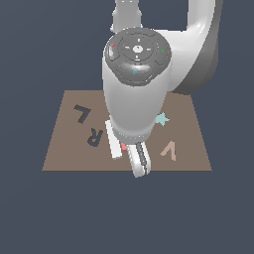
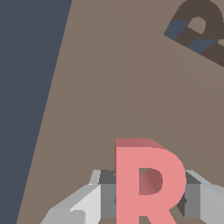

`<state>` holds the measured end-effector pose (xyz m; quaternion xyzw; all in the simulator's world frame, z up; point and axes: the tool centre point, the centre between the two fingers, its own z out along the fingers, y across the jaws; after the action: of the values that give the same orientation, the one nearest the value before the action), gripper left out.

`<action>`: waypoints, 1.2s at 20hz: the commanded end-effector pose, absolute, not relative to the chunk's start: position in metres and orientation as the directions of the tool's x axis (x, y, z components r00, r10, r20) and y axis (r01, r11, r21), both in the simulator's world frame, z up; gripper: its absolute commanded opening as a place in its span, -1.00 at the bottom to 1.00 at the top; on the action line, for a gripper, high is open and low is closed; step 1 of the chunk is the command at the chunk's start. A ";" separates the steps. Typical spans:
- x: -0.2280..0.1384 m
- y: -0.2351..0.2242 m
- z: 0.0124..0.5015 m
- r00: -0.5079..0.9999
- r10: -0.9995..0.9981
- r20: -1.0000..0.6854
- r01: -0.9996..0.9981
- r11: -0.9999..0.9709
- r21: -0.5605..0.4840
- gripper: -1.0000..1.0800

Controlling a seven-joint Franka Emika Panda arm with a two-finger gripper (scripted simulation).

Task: Insert a designated object into the corresponding slot on a board.

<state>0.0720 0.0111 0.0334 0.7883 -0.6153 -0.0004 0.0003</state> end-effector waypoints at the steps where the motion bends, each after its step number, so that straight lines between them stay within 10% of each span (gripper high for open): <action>1: 0.069 0.008 0.034 0.281 -0.960 0.000 -0.960 -0.281 0.001 -1.00; 24: 0.039 -0.062 0.038 0.820 -0.572 0.001 -0.572 -0.820 0.000 -1.00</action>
<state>0.0398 -0.0564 0.0377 0.9461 -0.3237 0.0003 0.0002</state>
